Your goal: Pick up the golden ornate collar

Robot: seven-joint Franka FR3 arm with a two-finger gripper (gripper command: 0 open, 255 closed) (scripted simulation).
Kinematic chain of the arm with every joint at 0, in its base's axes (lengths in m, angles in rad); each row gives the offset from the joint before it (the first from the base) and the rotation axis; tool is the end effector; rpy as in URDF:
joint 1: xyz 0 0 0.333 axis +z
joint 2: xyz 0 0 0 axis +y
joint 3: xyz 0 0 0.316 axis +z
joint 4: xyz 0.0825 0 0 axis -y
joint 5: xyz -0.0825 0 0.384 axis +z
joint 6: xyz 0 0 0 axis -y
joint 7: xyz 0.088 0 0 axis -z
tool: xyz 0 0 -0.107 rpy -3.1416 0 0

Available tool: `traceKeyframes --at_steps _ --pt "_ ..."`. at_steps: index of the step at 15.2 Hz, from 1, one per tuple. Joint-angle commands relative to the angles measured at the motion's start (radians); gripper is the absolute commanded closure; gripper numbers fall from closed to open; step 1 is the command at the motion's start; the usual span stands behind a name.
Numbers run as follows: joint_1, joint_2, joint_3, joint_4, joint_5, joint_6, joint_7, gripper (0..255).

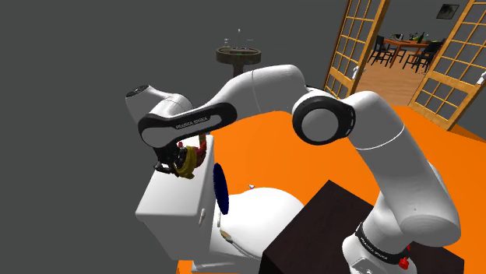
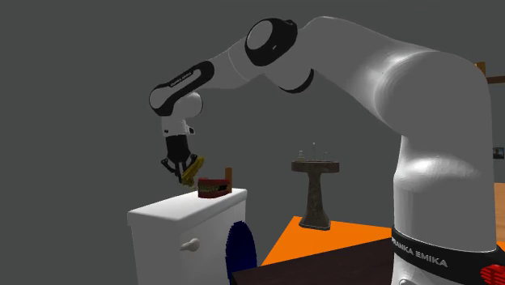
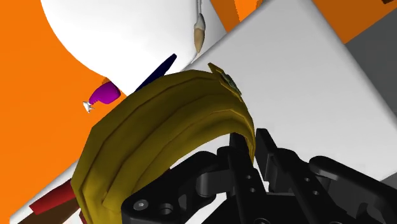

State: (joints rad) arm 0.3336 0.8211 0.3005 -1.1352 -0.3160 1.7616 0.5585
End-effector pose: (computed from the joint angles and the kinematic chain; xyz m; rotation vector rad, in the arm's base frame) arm 0.6481 0.3623 0.3134 2.9786 0.1305 -0.1353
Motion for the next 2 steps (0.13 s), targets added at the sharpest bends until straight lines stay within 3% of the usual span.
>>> traceKeyframes --at_steps 1,2 --pt "-0.001 -0.005 0.001 0.006 0.002 -0.011 -0.004 255" --pt "-0.001 -0.005 0.001 0.006 0.001 -0.011 -0.004 255"
